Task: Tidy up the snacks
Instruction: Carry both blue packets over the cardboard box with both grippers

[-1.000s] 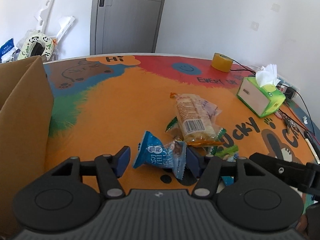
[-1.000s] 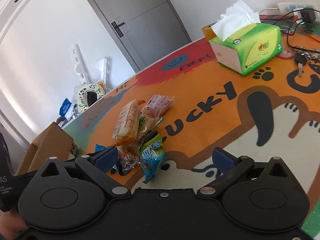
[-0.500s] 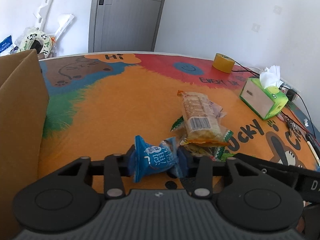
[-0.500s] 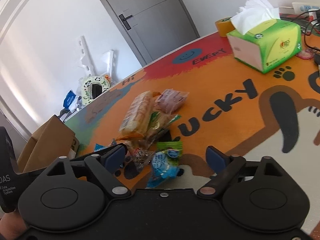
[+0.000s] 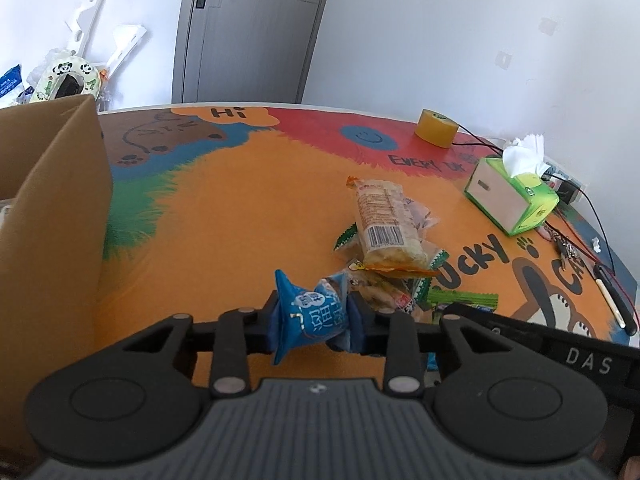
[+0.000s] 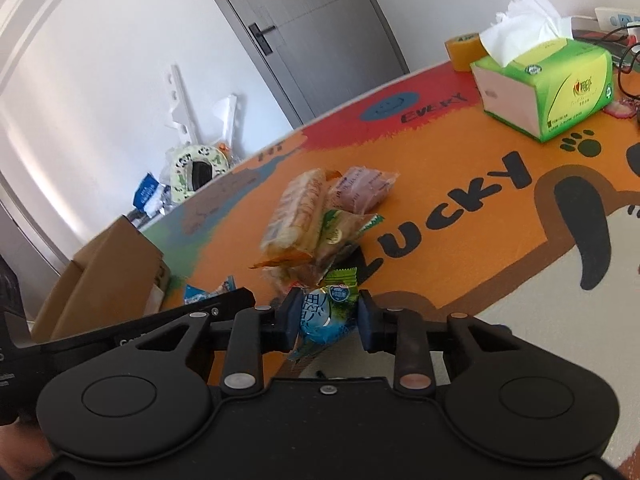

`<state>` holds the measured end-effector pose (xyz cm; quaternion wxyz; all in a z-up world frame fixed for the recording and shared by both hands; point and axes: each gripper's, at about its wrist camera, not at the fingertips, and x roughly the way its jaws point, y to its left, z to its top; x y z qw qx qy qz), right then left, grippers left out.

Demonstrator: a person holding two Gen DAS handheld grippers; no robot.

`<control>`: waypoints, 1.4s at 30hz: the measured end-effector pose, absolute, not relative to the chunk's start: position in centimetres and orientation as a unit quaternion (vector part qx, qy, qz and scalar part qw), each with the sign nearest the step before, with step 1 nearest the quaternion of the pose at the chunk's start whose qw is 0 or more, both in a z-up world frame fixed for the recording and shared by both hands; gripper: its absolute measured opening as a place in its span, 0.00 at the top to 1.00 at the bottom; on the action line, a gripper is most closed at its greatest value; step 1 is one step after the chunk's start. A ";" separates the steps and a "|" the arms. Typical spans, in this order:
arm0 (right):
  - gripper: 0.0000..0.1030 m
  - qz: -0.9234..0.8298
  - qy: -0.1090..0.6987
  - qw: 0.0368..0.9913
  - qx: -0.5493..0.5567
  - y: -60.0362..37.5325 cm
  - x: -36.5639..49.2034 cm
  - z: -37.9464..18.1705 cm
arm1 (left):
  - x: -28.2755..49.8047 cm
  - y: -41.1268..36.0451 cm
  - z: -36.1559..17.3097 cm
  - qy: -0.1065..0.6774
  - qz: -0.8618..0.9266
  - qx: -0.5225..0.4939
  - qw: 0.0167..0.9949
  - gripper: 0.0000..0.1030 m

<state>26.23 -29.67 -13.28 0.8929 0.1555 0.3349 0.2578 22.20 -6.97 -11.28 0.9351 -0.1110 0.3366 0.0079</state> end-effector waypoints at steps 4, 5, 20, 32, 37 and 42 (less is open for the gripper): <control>0.71 0.258 0.324 0.896 0.159 -30.1 25.4 -12.5 | 21.3 -7.1 -10.5 0.328 0.005 -0.111 0.938 0.68; 0.71 0.258 0.320 0.897 0.160 -30.2 25.2 -12.3 | 21.0 -7.1 -10.3 0.325 0.005 -0.111 0.939 0.68; 0.71 0.272 0.280 0.907 0.158 -30.1 22.2 -9.4 | 17.1 -6.5 -6.9 0.282 0.003 -0.113 0.953 0.68; 0.73 0.289 0.252 0.912 0.148 -29.0 20.2 -7.4 | 14.4 -5.4 -4.8 0.251 0.008 -0.117 0.961 0.68; 0.73 0.295 0.242 0.913 0.144 -28.3 19.6 -6.5 | 13.7 -4.5 -4.1 0.242 0.015 -0.120 0.963 0.68; 0.73 0.303 0.237 0.912 0.140 -27.4 19.2 -6.0 | 12.8 -3.3 -3.8 0.235 0.024 -0.125 0.964 0.68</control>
